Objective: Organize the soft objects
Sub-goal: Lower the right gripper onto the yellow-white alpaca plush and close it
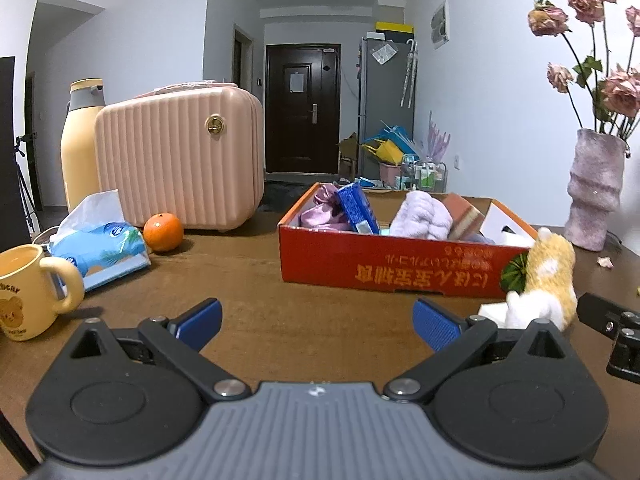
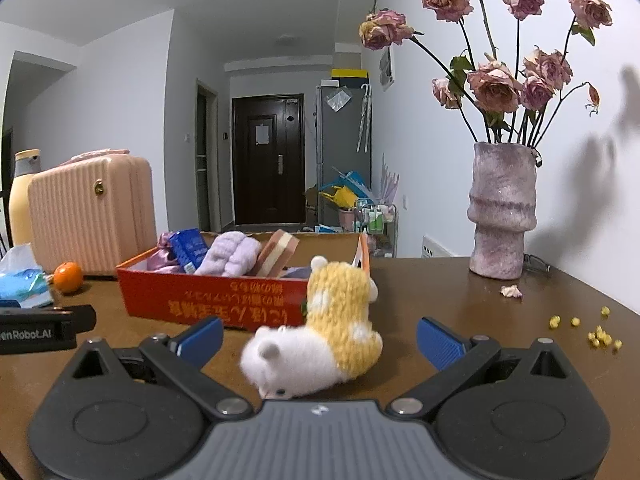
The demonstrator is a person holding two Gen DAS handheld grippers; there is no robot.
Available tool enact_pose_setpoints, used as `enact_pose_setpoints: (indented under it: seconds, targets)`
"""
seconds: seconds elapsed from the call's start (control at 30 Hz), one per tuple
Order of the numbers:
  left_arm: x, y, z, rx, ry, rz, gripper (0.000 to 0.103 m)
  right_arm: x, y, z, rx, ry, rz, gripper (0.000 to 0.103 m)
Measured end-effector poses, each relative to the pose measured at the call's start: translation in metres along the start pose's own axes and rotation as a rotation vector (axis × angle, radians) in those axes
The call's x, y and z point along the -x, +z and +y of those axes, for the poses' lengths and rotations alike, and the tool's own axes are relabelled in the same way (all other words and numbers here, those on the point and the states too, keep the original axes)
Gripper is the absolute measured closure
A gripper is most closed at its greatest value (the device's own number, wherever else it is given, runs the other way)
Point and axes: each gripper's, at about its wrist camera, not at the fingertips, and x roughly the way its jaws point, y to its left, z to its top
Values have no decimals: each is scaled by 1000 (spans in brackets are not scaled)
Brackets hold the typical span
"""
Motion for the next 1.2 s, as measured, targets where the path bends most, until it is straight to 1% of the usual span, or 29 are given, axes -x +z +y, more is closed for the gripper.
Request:
enact_pose_setpoints:
  seconds: [0.13, 0.27, 0.6, 0.8, 0.9, 1.2]
  targets:
    - [8, -4, 1, -4, -9, 4, 0, 10, -5, 0, -1, 3, 13, 0]
    - [10, -6, 3, 1, -18, 10, 0, 12, -7, 0, -4, -6, 25, 0]
    - [1, -6, 0, -7, -73, 43, 0, -1, -8, -1, -6, 9, 66, 0]
    - [-9, -4, -7, -53, -87, 38, 0, -17, -5, -3, 1, 5, 75, 0]
    - [-16, -2, -9, -63, -93, 39, 0, -29, -4, -4, 0, 8, 90, 0]
    - [-38, 3, -14, -92, -106, 42, 0, -62, 5, -15, -34, -21, 89, 0]
